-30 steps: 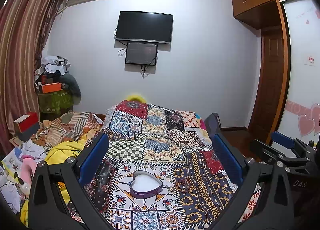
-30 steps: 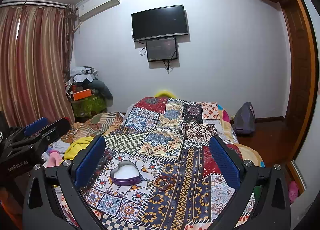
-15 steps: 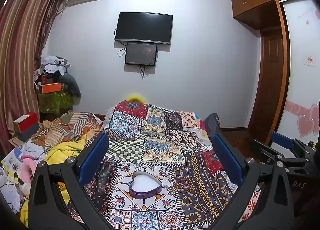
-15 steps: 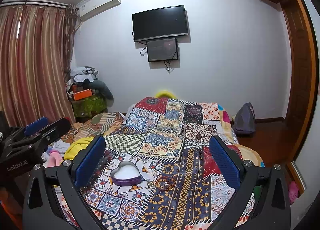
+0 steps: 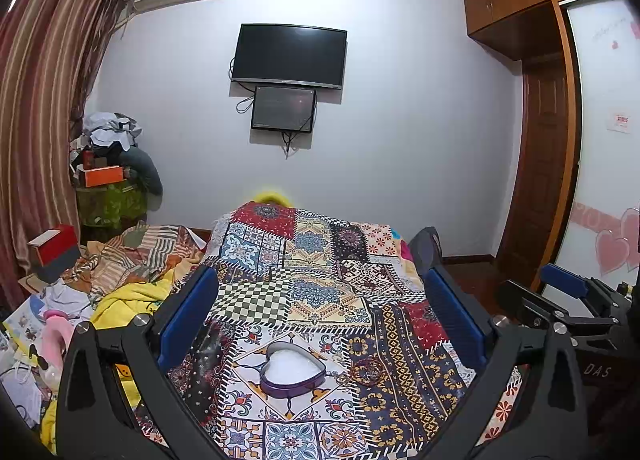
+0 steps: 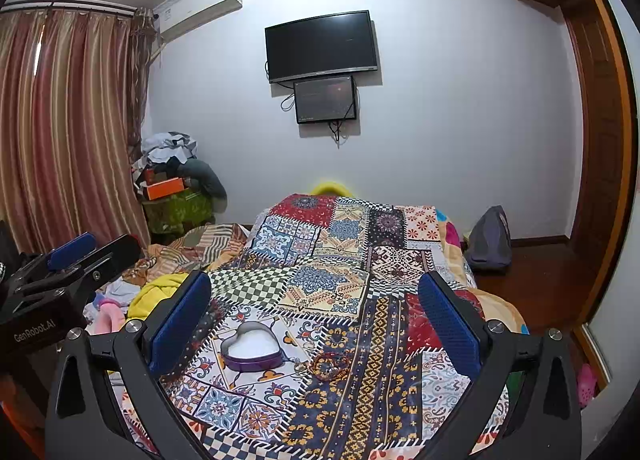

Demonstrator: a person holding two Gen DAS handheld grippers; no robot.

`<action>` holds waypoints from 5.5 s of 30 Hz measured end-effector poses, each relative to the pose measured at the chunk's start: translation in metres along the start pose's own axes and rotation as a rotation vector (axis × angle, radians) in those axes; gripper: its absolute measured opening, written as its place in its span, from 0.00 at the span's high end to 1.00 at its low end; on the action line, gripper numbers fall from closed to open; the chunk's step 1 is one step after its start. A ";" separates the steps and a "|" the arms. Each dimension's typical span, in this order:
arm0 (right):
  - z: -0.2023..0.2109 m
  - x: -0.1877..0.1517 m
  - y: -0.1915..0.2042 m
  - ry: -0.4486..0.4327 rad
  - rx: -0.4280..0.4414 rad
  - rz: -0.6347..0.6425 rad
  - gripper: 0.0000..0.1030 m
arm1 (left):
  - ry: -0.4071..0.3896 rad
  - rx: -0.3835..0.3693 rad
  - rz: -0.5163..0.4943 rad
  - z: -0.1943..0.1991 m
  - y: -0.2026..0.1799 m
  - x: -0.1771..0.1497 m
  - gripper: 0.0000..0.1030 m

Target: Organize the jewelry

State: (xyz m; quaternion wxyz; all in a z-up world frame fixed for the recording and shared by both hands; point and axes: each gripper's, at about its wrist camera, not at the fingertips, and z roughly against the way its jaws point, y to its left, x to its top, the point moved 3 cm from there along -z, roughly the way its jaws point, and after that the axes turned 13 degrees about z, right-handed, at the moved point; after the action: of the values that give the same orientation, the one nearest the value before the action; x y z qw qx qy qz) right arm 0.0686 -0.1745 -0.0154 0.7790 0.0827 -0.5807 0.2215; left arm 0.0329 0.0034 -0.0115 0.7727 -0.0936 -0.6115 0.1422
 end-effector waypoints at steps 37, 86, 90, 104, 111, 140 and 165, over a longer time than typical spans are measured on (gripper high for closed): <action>-0.064 -0.056 -0.026 0.219 -0.016 -0.005 0.01 | 0.138 0.033 0.008 -0.055 0.015 -0.020 0.00; -0.190 -0.156 -0.023 0.586 0.344 -0.071 0.85 | 0.813 -0.027 0.054 -0.241 0.039 -0.195 0.67; -0.196 -0.156 -0.021 0.594 0.348 -0.067 0.88 | 0.808 -0.026 0.034 -0.245 0.035 -0.197 0.67; -0.193 -0.148 -0.020 0.559 0.331 -0.059 0.96 | 0.787 -0.027 0.013 -0.246 0.035 -0.195 0.80; -0.181 -0.136 -0.023 0.535 0.317 -0.063 0.96 | 0.749 -0.033 0.012 -0.231 0.034 -0.181 0.80; -0.210 -0.151 -0.014 0.611 0.305 -0.062 0.96 | 0.713 -0.001 0.040 -0.211 0.058 -0.170 0.80; -0.199 -0.152 -0.008 0.687 0.308 -0.002 0.90 | 0.648 0.007 0.053 -0.177 0.061 -0.146 0.80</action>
State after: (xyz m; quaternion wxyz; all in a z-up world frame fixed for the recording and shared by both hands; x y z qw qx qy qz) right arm 0.2106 -0.1429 -0.2199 0.9070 0.1202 -0.2453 0.3206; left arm 0.1676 0.0175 -0.2066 0.9235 -0.1471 -0.3306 0.1271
